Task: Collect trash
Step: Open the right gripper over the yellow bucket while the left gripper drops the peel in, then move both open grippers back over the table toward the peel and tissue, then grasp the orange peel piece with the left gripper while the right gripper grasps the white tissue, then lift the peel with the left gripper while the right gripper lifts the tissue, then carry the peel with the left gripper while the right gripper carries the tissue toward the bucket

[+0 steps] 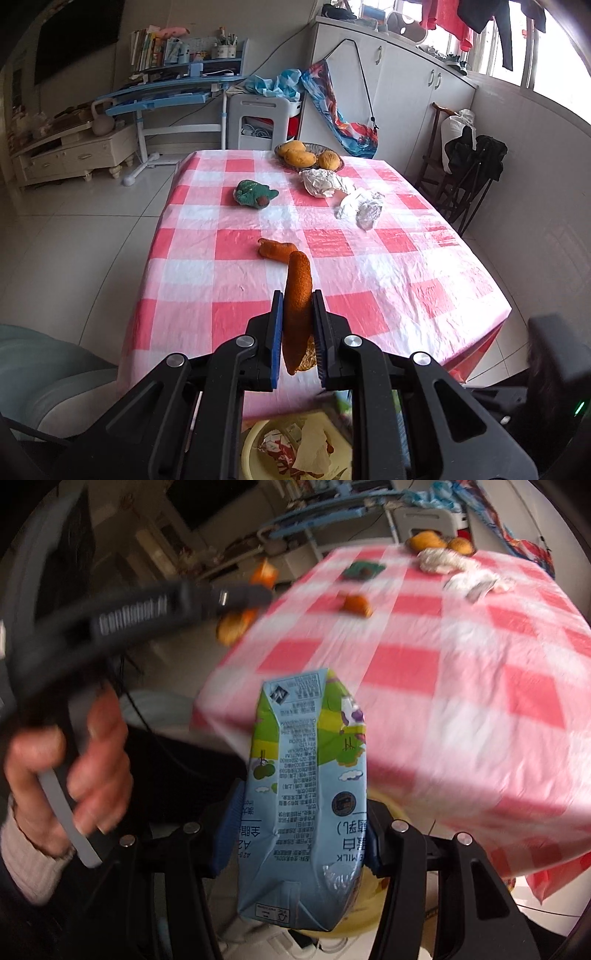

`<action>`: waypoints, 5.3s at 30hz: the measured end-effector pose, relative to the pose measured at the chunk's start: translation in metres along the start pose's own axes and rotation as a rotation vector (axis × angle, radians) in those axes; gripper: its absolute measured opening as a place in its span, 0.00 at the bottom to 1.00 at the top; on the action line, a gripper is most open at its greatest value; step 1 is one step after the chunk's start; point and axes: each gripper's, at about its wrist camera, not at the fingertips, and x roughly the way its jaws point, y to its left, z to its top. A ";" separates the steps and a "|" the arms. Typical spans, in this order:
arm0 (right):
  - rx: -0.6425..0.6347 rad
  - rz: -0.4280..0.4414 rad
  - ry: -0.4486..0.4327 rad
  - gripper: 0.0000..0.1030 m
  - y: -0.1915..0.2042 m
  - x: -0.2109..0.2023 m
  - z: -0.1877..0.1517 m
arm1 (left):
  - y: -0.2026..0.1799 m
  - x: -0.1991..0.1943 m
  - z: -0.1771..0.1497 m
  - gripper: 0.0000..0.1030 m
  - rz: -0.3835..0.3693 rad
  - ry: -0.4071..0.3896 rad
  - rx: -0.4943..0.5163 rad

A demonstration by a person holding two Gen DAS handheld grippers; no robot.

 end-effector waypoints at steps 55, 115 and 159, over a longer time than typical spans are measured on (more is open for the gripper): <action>0.230 -0.252 -0.265 0.73 -0.070 -0.060 0.044 | 0.028 0.000 -0.011 0.75 0.075 0.085 -0.174; 0.069 -0.243 -0.205 0.07 -0.094 -0.040 0.106 | 0.025 0.045 0.005 0.29 0.111 0.024 -0.140; 0.146 -0.058 -0.227 0.07 -0.078 -0.051 0.080 | 0.039 0.019 0.005 0.29 0.092 -0.049 -0.221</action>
